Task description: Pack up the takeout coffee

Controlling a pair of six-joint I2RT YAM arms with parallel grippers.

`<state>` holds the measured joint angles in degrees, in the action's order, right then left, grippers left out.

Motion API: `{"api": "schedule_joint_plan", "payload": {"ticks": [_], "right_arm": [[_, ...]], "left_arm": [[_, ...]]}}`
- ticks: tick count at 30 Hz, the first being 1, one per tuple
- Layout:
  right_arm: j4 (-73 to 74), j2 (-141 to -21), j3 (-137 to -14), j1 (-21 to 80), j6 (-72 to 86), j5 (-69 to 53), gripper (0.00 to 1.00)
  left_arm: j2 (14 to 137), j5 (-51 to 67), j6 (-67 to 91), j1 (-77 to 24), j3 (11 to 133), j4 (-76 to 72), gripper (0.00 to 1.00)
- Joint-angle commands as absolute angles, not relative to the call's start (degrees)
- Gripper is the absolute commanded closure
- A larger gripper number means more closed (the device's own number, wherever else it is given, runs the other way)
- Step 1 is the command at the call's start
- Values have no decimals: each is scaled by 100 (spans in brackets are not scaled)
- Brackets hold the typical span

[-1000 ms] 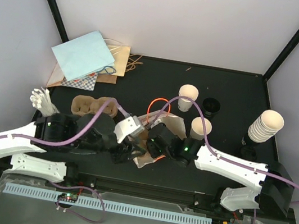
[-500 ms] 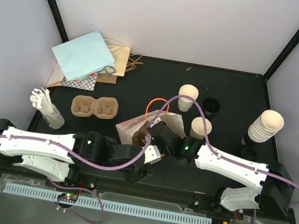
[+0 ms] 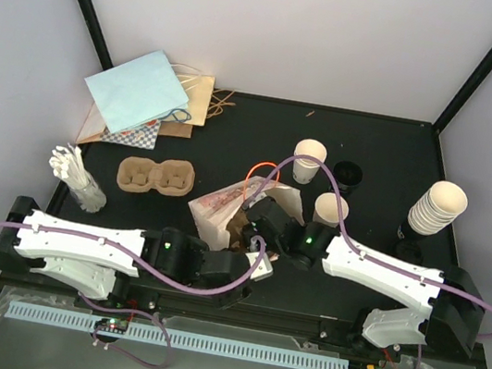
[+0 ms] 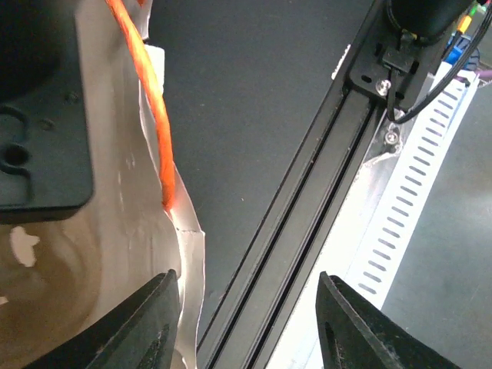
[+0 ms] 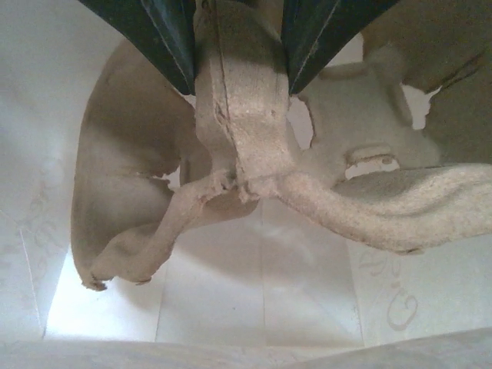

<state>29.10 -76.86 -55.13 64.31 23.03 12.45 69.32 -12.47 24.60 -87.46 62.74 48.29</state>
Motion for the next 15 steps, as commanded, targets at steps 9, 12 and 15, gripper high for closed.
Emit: {"api": "schedule_joint_plan", "payload": {"ticks": [9,12,15], "right_arm": [[3074,-7680,-5834,6354,2414,1094,70],[3075,-7708,-5874,6350,2434,1057,70],[3100,-7701,-5906,6354,2437,1040,70]], "left_arm": [[6892,-691,2063,-8807,5889,3981,51],[6976,-793,2058,-8807,5901,3926,47],[7013,-1084,2127,-8805,5928,3896,44]]}}
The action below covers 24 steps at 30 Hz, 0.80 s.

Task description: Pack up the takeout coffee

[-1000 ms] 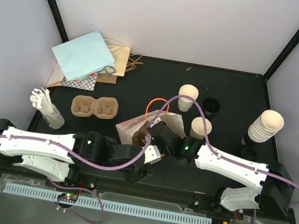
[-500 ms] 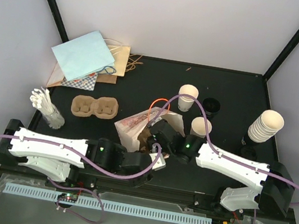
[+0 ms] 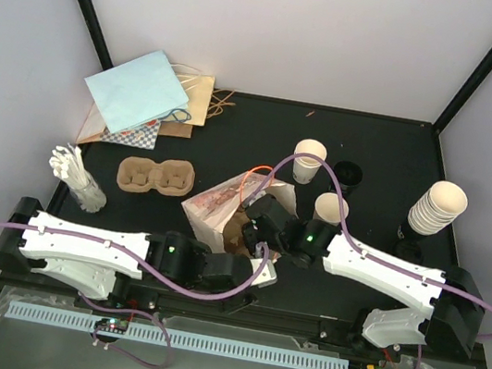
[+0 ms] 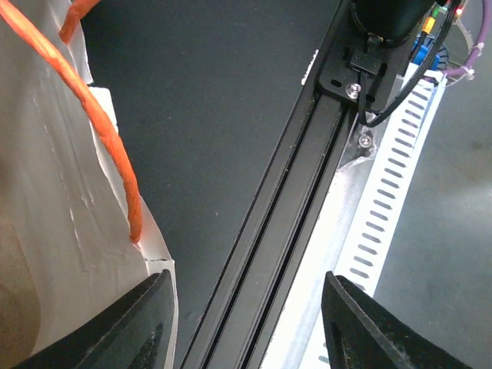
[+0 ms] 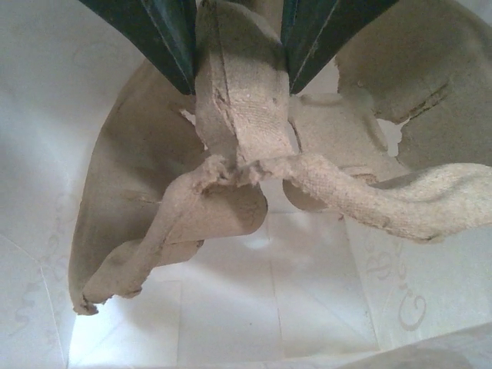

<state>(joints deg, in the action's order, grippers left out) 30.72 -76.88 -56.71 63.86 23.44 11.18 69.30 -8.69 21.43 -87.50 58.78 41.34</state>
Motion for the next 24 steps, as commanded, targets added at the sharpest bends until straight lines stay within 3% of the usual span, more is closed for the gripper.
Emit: {"api": "schedule_joint_plan", "payload": {"ticks": [1,11,16,19,24], "right_arm": [[3109,-7695,-5913,6353,2435,1023,70],[3128,-7655,-5961,6354,2452,972,70],[3112,-7668,-5959,6355,2460,941,70],[3099,-7680,-5992,6354,2461,916,70],[3085,-7717,-6019,6354,2476,853,70]], "left_arm": [[7009,-1218,2172,-8802,5924,3869,43],[6744,-2371,2390,-8798,5470,3070,28],[6748,-2599,2369,-8773,5388,2911,27],[6718,-2645,2269,-8771,5277,2660,32],[6610,-2810,2027,-8770,5044,2126,53]]}}
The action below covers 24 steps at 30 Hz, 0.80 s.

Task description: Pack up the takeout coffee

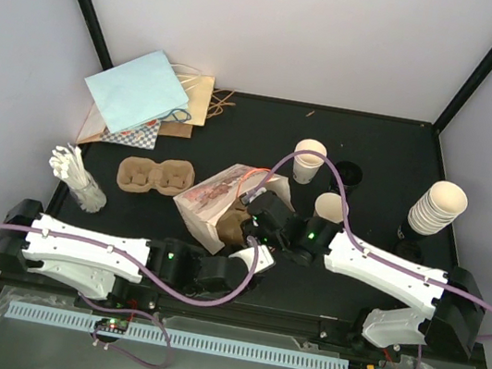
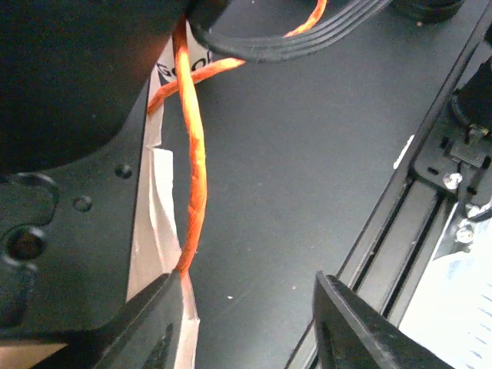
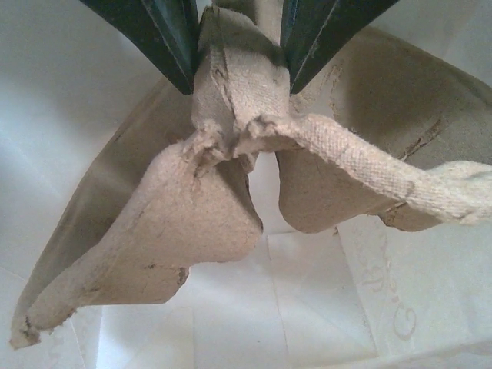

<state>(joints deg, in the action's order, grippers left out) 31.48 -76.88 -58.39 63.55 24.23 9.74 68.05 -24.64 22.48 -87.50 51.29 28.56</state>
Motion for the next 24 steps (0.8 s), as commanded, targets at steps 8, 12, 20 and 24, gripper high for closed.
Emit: {"api": "schedule_joint_plan", "payload": {"ticks": [8,12,20,24], "right_arm": [[3092,-7730,-6037,6354,2474,879,70],[3092,-7789,-6059,6345,2493,881,70],[3143,-7822,-6166,6346,2478,861,71],[3163,-7815,-6171,6344,2483,862,70]], "left_arm": [[6171,-2477,1530,-8763,4594,1136,86],[6120,-1971,1373,-8763,4436,1006,89],[6026,-2565,1837,-8763,4437,1556,70],[5875,-2906,1889,-8763,4273,1490,53]]}}
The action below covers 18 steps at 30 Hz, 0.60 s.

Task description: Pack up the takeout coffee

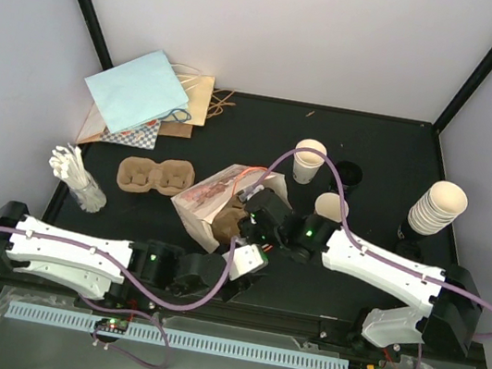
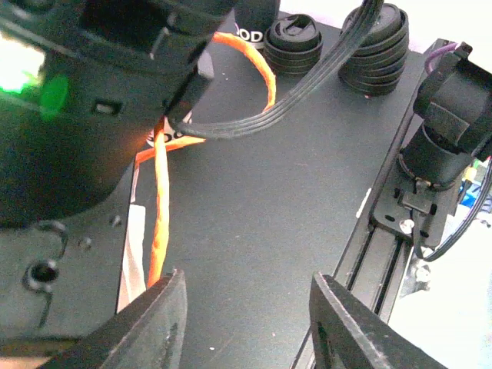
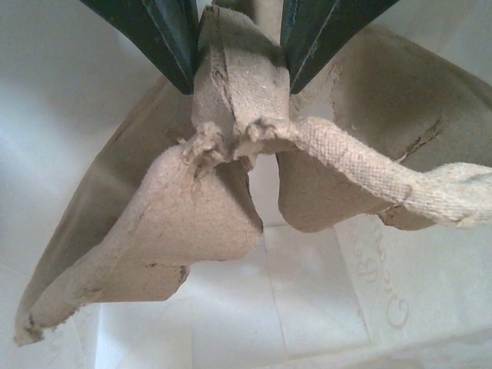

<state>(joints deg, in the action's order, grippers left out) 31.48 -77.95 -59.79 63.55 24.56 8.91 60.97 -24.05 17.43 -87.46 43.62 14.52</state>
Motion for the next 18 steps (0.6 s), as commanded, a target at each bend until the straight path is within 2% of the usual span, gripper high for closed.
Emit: {"api": "schedule_joint_plan", "payload": {"ticks": [1,9,13,18], "right_arm": [[3167,-7806,-6171,6345,2483,857,70],[3185,-7778,-6184,6345,2477,869,71],[3210,-7795,-6196,6346,2471,880,70],[3202,-7811,-6197,6337,2478,879,70]], "left_arm": [[5856,-2948,1897,-8763,4278,1527,51],[6179,-3341,1885,-8747,4345,1622,49],[6309,-3519,2086,-8745,4639,2131,51],[6035,-2979,1950,-8745,4652,2060,52]]}}
